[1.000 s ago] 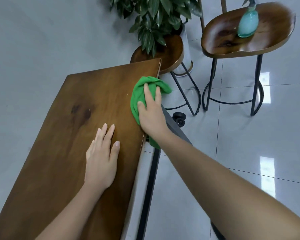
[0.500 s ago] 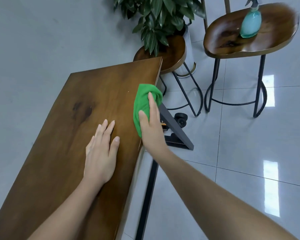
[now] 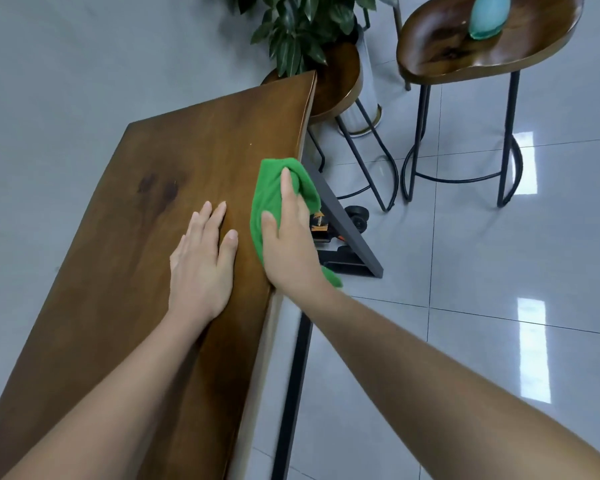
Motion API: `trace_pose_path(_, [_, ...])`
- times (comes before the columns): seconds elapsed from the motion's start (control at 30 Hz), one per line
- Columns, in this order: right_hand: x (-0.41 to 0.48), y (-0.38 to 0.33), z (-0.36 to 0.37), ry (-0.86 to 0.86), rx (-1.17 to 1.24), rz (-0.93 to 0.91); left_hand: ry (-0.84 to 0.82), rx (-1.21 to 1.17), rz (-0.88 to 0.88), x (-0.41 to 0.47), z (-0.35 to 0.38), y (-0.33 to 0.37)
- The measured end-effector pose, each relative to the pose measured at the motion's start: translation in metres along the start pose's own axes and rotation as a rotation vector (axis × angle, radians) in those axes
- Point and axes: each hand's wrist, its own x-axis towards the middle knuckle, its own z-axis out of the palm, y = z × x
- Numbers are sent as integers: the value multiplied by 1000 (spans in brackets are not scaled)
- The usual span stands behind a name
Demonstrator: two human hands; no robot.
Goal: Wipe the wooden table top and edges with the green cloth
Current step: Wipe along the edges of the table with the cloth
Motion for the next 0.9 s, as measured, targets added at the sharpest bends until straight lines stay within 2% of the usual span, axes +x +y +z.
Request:
trace_pose_path(0.13, [48, -5, -13, -20, -3, 85, -7, -12, 13, -7, 0, -1])
trace_pose_path(0.3, [13, -2, -1, 18, -22, 43, -8, -20, 65, -56, -1, -10])
trace_pose_path(0.47, [-92, 11, 25, 1, 20, -13, -21, -21, 80, -125, -5, -35])
trace_pose_path(0.73, [-291, 17, 84, 35, 71, 15, -48, -15, 140, -225, -14, -77])
trace_pose_path(0.9, [-383, 16, 107, -61, 25, 81, -59, -3, 132, -279, -18, -100])
